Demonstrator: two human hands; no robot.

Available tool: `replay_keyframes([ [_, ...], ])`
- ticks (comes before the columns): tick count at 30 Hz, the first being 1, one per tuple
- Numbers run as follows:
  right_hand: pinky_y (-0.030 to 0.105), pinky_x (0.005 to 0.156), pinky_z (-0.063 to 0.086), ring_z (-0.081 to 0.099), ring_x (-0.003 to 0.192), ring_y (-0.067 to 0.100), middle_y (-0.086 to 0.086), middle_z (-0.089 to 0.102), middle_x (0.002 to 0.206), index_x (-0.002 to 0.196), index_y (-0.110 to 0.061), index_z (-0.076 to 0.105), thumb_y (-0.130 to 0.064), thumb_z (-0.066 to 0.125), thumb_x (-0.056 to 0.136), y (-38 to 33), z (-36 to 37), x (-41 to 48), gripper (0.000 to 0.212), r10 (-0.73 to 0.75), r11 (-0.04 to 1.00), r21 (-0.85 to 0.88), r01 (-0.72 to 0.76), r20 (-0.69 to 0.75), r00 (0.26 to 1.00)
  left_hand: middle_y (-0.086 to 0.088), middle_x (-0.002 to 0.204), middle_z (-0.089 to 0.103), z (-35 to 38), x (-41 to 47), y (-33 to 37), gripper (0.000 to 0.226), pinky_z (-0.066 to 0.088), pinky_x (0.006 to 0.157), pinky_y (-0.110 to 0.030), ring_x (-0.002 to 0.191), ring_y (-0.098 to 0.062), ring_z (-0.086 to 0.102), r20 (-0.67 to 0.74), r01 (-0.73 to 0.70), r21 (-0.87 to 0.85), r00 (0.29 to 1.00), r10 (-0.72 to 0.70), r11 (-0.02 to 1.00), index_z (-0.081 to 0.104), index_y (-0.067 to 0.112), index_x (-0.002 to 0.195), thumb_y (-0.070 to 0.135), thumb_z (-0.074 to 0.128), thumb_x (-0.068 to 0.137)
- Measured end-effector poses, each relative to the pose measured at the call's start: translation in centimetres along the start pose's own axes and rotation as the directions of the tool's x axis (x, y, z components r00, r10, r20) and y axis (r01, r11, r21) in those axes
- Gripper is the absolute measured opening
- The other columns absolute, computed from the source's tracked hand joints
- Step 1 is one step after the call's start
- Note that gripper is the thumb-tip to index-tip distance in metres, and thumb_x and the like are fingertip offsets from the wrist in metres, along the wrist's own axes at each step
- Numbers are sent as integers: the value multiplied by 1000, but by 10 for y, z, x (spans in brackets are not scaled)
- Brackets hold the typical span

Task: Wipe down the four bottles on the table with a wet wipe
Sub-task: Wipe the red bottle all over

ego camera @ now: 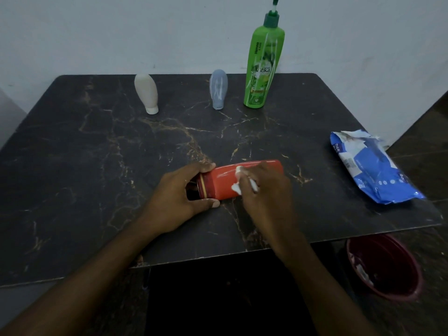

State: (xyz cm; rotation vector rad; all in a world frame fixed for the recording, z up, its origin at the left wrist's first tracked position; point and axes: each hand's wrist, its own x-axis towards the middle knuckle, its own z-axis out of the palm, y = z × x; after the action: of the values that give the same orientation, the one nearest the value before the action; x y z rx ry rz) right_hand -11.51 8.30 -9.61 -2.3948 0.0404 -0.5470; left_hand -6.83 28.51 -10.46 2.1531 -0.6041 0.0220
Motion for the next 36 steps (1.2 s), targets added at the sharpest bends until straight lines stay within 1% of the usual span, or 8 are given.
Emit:
replay_keyframes([
  [2, 25, 78, 53, 63, 79, 10, 3, 69, 93, 95, -12, 73, -19, 64, 94, 23, -15, 9, 12, 71, 997, 17, -70, -60, 996, 17, 138, 59, 0, 0, 0, 77, 50, 96, -12, 122, 4, 57, 3, -10, 6, 1000, 10, 1000, 60, 28, 137, 29, 94, 68],
  [8, -1, 69, 35, 51, 69, -3, -2, 63, 87, 94, -11, 73, -23, 60, 97, 42, -33, 16, 17, 242, 969, -23, -248, -148, 959, 22, 136, 56, 1, 0, 0, 76, 47, 90, -4, 121, 10, 53, 9, -16, 17, 1000, 16, 1000, 59, 30, 137, 31, 93, 69],
  [12, 22, 81, 51, 58, 82, 5, 1, 67, 98, 100, -11, 72, -22, 58, 98, 4, -2, 5, 17, 138, 990, 3, -138, -70, 988, 18, 137, 58, 1, 0, 1, 76, 46, 91, -4, 121, 10, 54, 4, -20, 26, 1000, 20, 999, 60, 29, 135, 31, 94, 68],
  [17, 20, 78, 49, 61, 84, 5, -3, 68, 98, 103, -13, 74, -18, 62, 94, -23, 14, -3, 15, -28, 997, 77, 32, -55, 998, 19, 132, 59, 0, -2, 2, 76, 40, 89, 1, 116, 19, 51, -11, -34, 65, 999, 35, 997, 60, 27, 134, 27, 95, 67],
  [22, 34, 72, 56, 63, 74, 12, 2, 67, 87, 90, -13, 72, -24, 62, 95, 16, -10, 12, 16, 67, 997, 51, -63, -78, 995, 23, 134, 56, 0, -2, 3, 74, 38, 93, 1, 120, 20, 49, -2, -51, 88, 999, 52, 995, 59, 27, 135, 30, 93, 69],
  [27, 9, 68, 41, 61, 79, 5, -2, 69, 92, 98, -15, 73, -31, 60, 96, 53, -38, 25, 21, 265, 964, 14, -265, -124, 956, 35, 133, 49, 0, -3, 5, 74, 39, 95, 0, 122, 19, 48, 3, -79, 82, 997, 79, 993, 58, 26, 136, 28, 92, 71],
  [32, 29, 74, 53, 63, 80, 14, 7, 67, 93, 100, -6, 72, -8, 65, 91, 17, -23, 21, 12, 101, 994, -30, -105, -110, 989, 33, 133, 49, 1, -3, 7, 74, 40, 96, -2, 122, 19, 48, 1, -99, 106, 995, 99, 989, 58, 25, 136, 29, 92, 71],
  [36, 38, 74, 54, 62, 84, 20, 7, 63, 101, 102, -8, 70, -6, 64, 89, -38, 4, 9, 15, -53, 997, -47, 55, 58, 997, 26, 123, 58, 1, -6, 7, 71, 49, 95, -14, 113, 5, 59, -16, -82, 124, 996, 84, 989, 59, 23, 131, 25, 94, 69],
])
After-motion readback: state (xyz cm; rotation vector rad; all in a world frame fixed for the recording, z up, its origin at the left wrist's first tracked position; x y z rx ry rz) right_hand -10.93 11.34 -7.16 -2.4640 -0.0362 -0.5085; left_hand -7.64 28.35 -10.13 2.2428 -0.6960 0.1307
